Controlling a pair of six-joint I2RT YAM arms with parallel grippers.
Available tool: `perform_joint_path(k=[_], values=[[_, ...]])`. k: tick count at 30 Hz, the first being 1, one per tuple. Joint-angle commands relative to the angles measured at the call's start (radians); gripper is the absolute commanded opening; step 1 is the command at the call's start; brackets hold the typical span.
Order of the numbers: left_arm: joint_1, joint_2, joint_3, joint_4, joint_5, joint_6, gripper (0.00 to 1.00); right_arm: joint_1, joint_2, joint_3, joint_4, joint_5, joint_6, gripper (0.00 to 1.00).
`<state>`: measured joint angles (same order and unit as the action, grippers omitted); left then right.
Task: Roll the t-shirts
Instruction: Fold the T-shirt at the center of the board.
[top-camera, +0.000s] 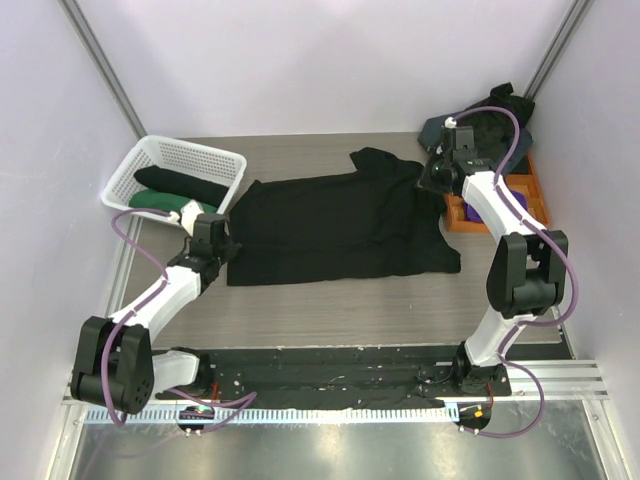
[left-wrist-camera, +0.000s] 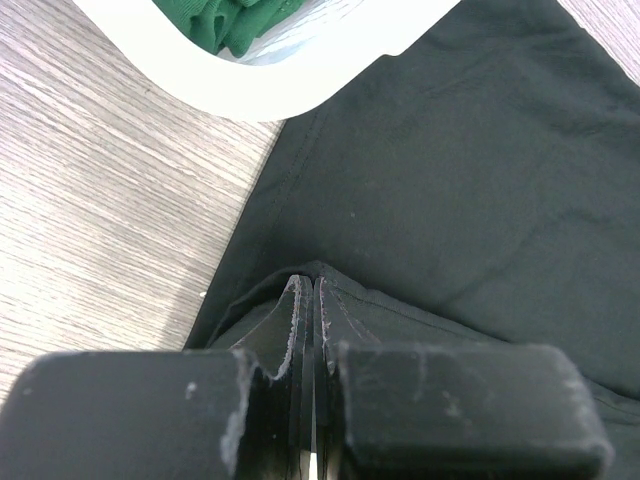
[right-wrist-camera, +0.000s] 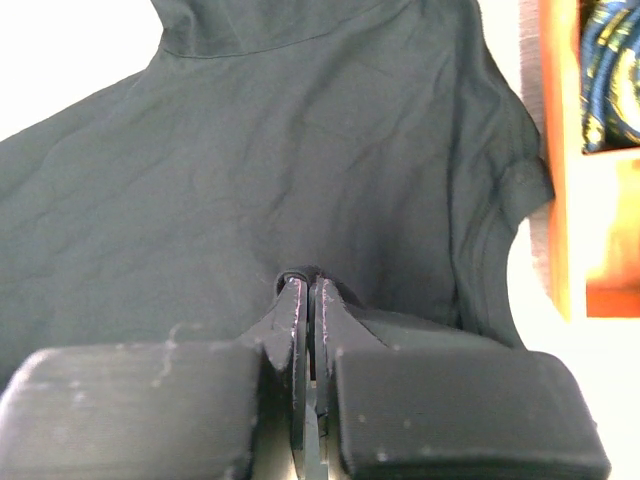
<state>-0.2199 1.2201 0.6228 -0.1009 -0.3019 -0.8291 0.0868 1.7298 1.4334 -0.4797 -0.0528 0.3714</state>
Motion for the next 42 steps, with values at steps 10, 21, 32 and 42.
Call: perform_joint_path(k=[10,21,32,42], values=[[0.014,-0.028,0.025,0.056,-0.022,0.013,0.00,-0.025,0.063,0.070,0.047,-0.079,-0.029,0.01],[0.019,-0.099,-0.005,0.030,-0.028,0.002,0.00,-0.030,0.065,0.099,0.047,-0.114,-0.017,0.01],[0.024,-0.117,-0.041,0.033,-0.034,-0.007,0.00,-0.030,0.122,0.133,0.052,-0.171,0.003,0.01],[0.025,-0.087,-0.057,0.052,-0.022,-0.007,0.00,-0.030,0.163,0.134,0.052,-0.176,0.006,0.02]])
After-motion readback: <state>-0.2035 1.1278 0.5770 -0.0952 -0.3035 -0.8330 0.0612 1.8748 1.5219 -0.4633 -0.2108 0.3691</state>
